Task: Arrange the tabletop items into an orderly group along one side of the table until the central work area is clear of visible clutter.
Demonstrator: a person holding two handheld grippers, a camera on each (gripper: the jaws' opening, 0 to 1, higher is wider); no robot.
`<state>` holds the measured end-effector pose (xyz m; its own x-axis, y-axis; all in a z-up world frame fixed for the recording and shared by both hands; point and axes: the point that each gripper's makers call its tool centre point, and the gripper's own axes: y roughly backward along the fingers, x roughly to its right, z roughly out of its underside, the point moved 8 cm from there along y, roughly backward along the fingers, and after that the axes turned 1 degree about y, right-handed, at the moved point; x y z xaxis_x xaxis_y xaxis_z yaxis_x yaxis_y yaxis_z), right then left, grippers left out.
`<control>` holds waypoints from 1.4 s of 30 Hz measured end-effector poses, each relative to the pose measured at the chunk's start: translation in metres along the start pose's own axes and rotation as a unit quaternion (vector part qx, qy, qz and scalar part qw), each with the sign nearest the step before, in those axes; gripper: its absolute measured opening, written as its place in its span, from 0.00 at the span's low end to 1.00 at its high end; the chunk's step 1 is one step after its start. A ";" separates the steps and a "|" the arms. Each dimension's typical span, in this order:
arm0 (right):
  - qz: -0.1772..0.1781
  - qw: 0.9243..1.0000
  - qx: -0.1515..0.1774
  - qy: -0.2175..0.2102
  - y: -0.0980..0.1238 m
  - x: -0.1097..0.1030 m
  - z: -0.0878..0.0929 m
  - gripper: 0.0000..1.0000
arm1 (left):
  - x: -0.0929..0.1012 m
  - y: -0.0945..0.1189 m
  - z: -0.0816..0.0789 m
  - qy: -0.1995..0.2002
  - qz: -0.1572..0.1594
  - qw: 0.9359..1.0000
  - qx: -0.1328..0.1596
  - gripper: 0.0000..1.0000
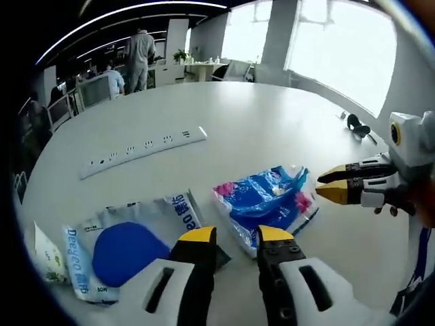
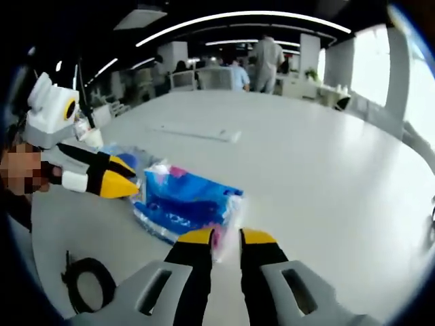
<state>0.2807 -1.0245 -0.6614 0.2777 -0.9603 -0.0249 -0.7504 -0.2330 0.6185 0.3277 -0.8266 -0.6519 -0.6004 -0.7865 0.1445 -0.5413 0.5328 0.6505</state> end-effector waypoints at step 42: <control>-0.008 0.999 0.032 -0.005 0.041 -0.020 -0.011 0.39 | 0.001 0.057 0.004 -0.096 0.026 0.995 0.013 0.47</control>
<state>0.2509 -1.0134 -0.6264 0.2830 -0.9582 -0.0427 -0.7826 -0.2564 0.5672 0.2938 -0.7960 -0.6176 -0.7279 -0.6849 0.0314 -0.5200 0.5813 0.6259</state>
